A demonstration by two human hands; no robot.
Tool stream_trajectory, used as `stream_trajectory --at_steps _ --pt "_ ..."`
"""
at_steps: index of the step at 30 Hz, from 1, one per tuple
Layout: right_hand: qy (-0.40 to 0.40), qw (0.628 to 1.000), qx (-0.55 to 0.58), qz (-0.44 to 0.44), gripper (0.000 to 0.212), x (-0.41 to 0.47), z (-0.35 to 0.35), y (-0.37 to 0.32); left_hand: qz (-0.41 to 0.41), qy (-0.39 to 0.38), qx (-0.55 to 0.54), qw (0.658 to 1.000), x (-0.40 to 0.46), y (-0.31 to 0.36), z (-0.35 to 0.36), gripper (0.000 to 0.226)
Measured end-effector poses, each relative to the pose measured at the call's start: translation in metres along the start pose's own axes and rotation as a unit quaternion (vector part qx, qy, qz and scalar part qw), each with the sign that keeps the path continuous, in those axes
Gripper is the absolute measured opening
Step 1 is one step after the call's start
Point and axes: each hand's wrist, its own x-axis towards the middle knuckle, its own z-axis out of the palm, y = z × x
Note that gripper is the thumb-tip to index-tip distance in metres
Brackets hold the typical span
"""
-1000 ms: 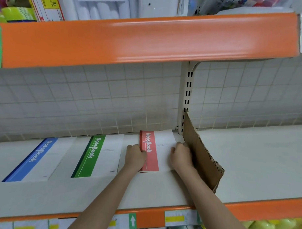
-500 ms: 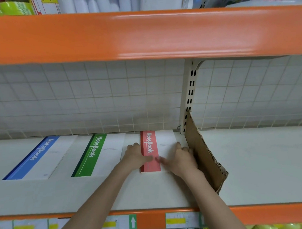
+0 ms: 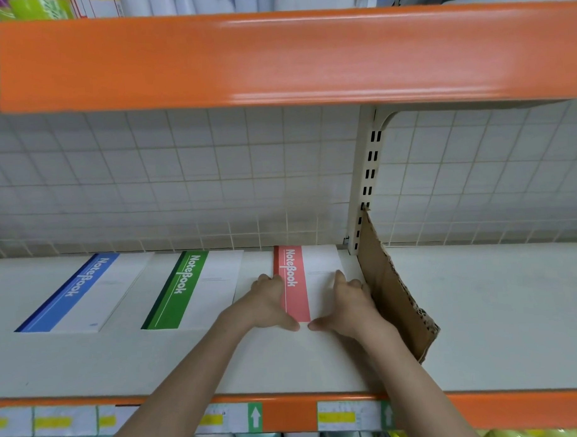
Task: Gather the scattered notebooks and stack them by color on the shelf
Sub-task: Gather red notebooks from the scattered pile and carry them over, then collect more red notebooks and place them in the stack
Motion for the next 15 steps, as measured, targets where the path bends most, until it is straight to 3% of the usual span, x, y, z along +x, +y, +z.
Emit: stream_trajectory --at_steps 5,9,12,15 --pt "-0.010 1.000 -0.005 -0.006 0.117 -0.004 -0.002 -0.001 -0.005 0.007 0.010 1.000 -0.001 0.002 0.000 0.073" --pt "0.048 0.997 -0.034 -0.048 0.088 -0.011 0.000 -0.006 0.012 0.012 -0.061 0.998 -0.008 -0.002 -0.001 0.072" --pt "0.096 0.989 -0.055 -0.098 0.057 -0.012 0.006 -0.015 0.001 0.094 -0.086 0.992 -0.020 -0.007 -0.001 0.062" --pt "0.109 0.983 -0.050 -0.142 0.044 -0.013 0.017 -0.033 -0.010 0.196 -0.035 0.980 -0.037 -0.020 -0.003 0.045"
